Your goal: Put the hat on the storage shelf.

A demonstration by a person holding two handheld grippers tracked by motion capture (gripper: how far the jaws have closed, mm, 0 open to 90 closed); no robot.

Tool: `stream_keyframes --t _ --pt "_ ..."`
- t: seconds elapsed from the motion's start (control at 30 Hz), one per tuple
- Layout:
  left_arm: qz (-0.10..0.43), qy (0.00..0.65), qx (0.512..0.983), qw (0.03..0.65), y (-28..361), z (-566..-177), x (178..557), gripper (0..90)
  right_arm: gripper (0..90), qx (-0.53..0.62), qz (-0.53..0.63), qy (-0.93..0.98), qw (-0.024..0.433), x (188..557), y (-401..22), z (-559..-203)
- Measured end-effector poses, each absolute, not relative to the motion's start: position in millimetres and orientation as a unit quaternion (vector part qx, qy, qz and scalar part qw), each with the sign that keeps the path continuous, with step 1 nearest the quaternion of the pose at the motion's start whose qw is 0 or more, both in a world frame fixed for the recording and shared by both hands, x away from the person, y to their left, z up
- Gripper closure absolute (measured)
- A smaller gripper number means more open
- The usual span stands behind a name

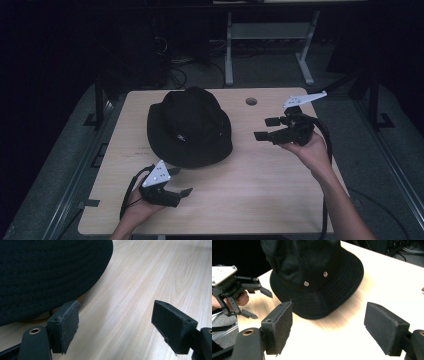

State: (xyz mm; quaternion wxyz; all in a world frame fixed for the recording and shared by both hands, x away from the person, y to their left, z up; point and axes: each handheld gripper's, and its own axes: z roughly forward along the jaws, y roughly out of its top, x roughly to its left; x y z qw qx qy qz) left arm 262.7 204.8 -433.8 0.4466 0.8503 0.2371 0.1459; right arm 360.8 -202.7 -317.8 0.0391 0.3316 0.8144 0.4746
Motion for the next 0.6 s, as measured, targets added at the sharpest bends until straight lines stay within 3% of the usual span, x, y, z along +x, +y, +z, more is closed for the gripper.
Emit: stream_keyframes --t 0.6 --pt "0.148 0.239 0.847 0.451 205 -433 262 21.4 21.2 0.357 0.471 0.806 0.035 331 -234 -354"
